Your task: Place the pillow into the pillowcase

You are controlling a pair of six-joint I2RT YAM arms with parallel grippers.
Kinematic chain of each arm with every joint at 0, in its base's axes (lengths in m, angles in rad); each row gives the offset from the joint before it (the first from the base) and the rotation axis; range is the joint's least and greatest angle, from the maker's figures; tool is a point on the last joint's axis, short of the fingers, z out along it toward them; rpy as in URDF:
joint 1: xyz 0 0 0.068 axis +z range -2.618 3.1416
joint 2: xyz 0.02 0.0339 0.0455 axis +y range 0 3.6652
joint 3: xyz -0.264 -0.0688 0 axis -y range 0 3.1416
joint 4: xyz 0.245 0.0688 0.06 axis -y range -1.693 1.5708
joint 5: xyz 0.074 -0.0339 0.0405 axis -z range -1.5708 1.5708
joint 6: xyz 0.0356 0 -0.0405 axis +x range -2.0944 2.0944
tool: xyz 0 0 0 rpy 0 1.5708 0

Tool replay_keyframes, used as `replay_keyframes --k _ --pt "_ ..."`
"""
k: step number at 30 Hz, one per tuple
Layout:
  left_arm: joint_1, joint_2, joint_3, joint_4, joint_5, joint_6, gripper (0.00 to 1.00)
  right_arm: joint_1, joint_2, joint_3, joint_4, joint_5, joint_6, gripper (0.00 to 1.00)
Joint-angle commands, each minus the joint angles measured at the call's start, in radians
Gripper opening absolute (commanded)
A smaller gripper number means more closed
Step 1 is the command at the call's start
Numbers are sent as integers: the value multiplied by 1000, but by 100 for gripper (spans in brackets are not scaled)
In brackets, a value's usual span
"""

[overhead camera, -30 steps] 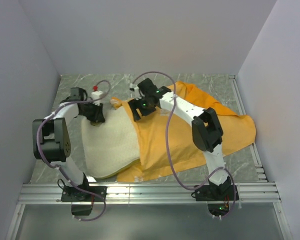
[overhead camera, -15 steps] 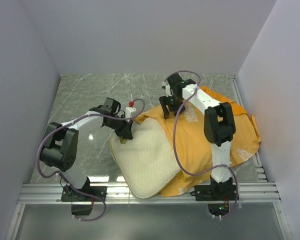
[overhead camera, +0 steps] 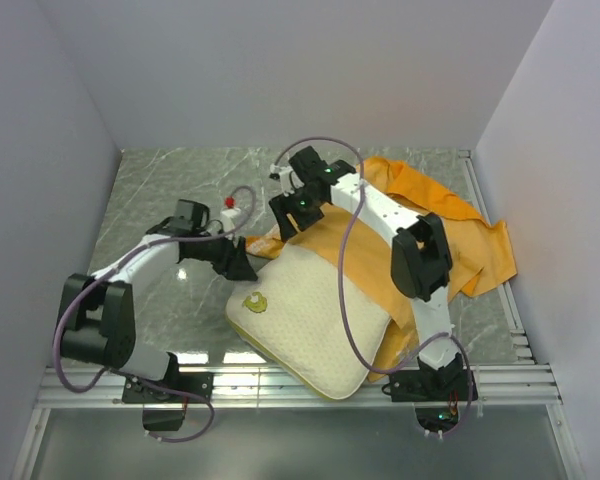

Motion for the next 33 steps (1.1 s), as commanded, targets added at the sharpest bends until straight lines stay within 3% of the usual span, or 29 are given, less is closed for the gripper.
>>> replay_keyframes --k 1,6,8,12,16,20,24,27,30,33 --pt "101 -104 -44 111 37 -116 67 -80 -231 -175 67 18 -69 73" --pt "124 -117 -78 255 -90 -221 75 -18 -286 -233 77 146 -151 75" --pt "135 -65 -53 298 -133 -270 75 21 -254 -207 80 226 -160 73" --pt "163 107 86 300 -104 -296 73 71 -252 -191 45 225 -152 72" --pt "163 297 175 312 -75 -319 74 157 -376 -381 89 225 -146 83" --pt "161 404 241 335 -20 -356 75 274 -432 -510 178 362 -204 90" --pt "157 476 301 344 -14 -379 75 314 -363 -497 220 496 -225 93" --pt "147 503 301 364 -12 -396 74 312 -219 -364 105 492 -185 93" --pt "126 535 301 361 -24 -397 71 312 -185 -385 97 452 -157 93" --pt "107 566 307 344 -20 -393 64 292 -147 -435 62 374 -137 81"
